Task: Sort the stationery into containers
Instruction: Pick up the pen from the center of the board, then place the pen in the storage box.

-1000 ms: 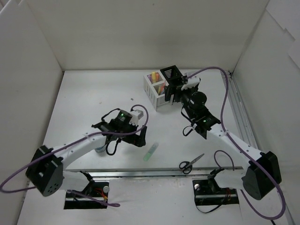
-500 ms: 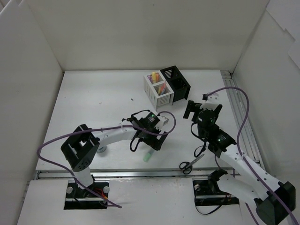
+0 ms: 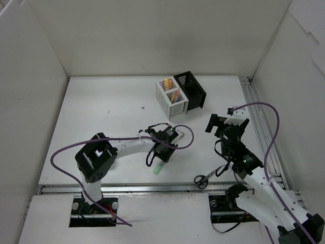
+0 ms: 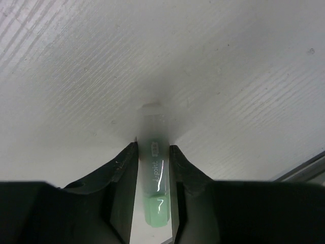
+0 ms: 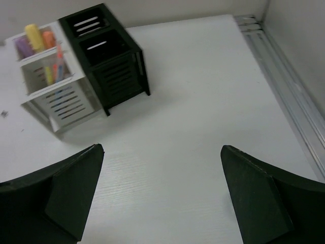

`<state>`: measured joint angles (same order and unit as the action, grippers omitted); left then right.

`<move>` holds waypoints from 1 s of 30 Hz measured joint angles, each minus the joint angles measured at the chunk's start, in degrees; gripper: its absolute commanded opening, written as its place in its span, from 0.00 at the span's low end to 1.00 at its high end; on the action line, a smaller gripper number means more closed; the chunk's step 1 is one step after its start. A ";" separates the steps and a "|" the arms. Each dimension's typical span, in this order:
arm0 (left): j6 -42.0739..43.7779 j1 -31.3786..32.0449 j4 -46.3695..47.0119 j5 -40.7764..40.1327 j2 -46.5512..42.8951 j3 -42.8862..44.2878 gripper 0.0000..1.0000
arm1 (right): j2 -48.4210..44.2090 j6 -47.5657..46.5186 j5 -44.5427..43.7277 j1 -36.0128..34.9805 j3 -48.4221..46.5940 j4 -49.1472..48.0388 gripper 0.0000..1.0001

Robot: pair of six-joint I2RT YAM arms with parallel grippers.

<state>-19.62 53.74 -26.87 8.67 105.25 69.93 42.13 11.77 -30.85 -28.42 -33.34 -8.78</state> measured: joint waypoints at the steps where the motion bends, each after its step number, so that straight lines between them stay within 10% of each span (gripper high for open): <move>1: -0.02 0.00 -0.20 -0.33 0.02 0.11 0.00 | -0.66 -1.86 2.78 0.00 0.81 -1.03 0.98; 15: 1.22 -17.86 -3.17 10.45 -4.20 6.82 0.00 | 6.86 -35.39 43.67 -11.96 -1.31 -0.13 0.98; 30: 2.29 -24.68 -8.92 37.11 -2.93 12.57 0.00 | 29.66 -56.98 37.20 -34.58 -14.05 6.34 0.98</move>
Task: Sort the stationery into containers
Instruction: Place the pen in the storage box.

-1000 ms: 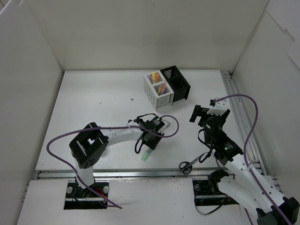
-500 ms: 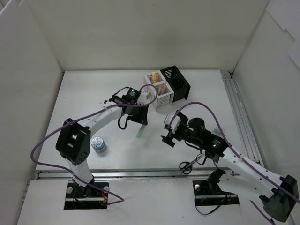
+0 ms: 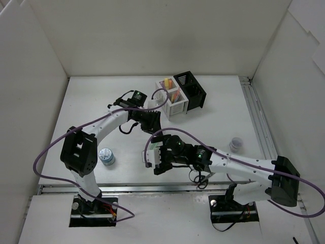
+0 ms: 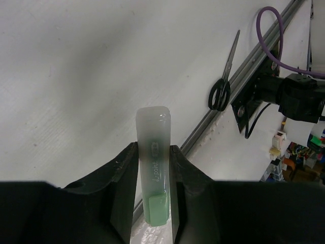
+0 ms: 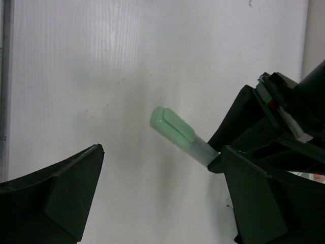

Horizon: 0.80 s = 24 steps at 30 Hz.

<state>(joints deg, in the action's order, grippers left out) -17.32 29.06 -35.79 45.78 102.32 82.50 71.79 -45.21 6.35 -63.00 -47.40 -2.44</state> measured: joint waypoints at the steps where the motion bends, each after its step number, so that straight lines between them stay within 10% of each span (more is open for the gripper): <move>1: -0.17 0.15 -0.13 0.35 -0.15 -0.33 0.00 | 0.85 -1.14 -0.33 -0.31 -0.66 -0.13 0.98; 14: -2.49 2.03 -0.15 1.75 -2.40 -4.63 0.00 | 9.46 -9.16 -0.57 -1.64 -3.69 -0.15 0.93; 19: -2.84 2.71 -0.09 1.79 -4.24 -5.35 0.01 | 9.99 -10.69 -1.55 -1.60 -3.93 -0.37 0.40; 24: -3.04 4.70 -0.17 1.25 -6.34 -5.38 0.03 | 10.82 -11.91 -2.82 -1.75 -4.57 -1.68 0.23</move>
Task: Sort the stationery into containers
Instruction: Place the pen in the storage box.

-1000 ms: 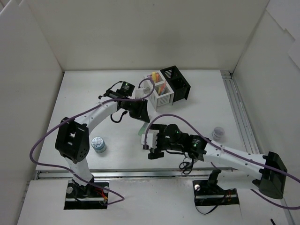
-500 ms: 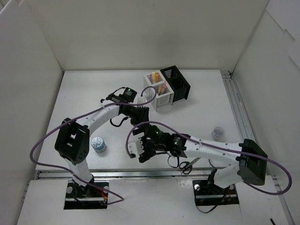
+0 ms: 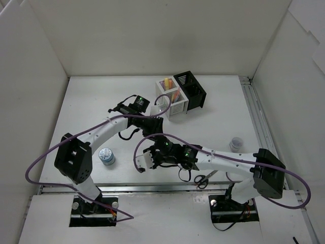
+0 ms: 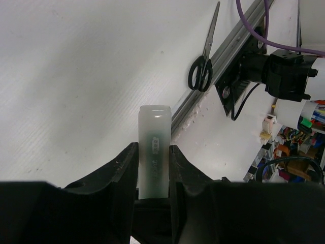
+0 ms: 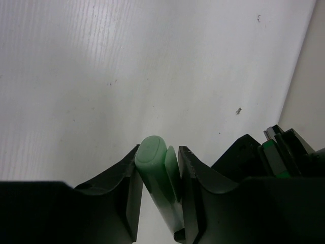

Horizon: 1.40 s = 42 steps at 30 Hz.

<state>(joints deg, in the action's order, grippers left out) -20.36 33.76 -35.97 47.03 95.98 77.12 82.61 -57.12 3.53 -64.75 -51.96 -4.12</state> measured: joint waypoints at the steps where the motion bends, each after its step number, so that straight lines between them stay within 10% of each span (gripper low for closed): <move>1: -0.24 0.02 -0.17 0.00 0.00 0.00 0.06 | 0.02 -0.39 -0.26 -0.11 -0.20 -0.11 0.18; 3: -0.76 0.02 -0.46 -0.26 -0.02 0.00 0.10 | 0.02 -1.05 -0.37 -0.17 -0.24 -0.17 0.12; 10: -1.07 0.66 0.07 -2.84 -0.70 0.11 0.88 | -0.61 -1.75 -0.85 -0.24 -0.24 0.52 0.03; 13: -1.60 0.42 -0.15 -4.26 -1.68 0.37 0.99 | -2.62 -1.49 -0.90 -0.17 -0.22 1.18 0.03; 24: -1.40 -10.86 2.56 -5.03 -6.47 6.67 1.00 | -11.47 4.52 4.68 7.21 4.57 -5.60 0.00; 31: -2.82 -20.98 4.92 -18.23 -22.16 -4.68 1.00 | -11.39 17.09 8.85 23.98 6.08 -17.03 0.01; 42: -10.62 -24.33 0.00 -43.08 -48.24 -23.41 1.00 | 16.92 38.53 9.03 39.06 -28.09 -25.99 0.00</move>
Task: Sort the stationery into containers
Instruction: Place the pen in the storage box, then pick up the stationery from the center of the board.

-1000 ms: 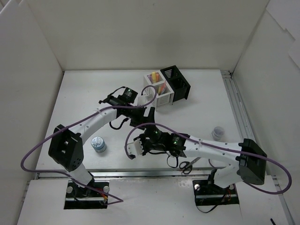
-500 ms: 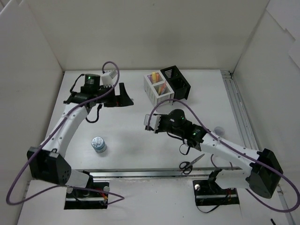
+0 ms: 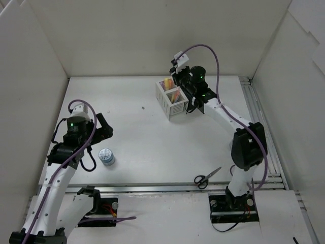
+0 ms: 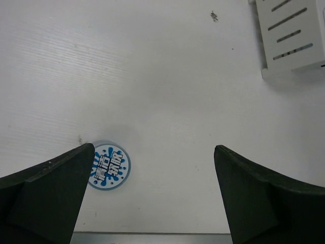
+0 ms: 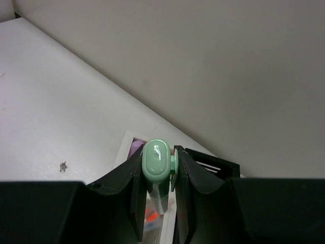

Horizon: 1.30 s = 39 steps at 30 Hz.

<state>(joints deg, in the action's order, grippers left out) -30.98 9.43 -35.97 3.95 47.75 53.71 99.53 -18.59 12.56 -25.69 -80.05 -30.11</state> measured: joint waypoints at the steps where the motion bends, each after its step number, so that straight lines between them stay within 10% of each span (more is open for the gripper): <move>1: -0.70 -0.33 -0.26 -1.16 -0.59 -0.59 0.99 | 2.93 1.01 0.13 0.48 -3.10 -0.24 0.00; 16: -2.89 -3.37 -0.92 -1.38 10.78 -2.43 1.00 | 28.74 11.02 1.22 1.09 -21.55 0.02 0.06; 22: -4.22 -3.45 -1.31 -1.31 10.67 -3.93 1.00 | 28.85 12.81 -0.44 0.92 -21.42 -0.02 0.61; 29: -6.45 -3.45 -2.82 -2.43 13.05 -5.27 0.99 | 26.51 13.84 -1.62 0.85 -16.83 0.09 0.98; 39: -9.44 -1.70 -3.93 -5.05 16.63 -8.28 0.99 | 5.20 11.08 -4.13 -2.08 -4.98 2.47 0.98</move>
<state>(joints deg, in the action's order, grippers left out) -40.42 7.73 -39.90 -1.10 64.38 45.43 104.73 -7.51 8.43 -27.77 -85.03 -27.64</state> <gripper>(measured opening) 0.996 0.977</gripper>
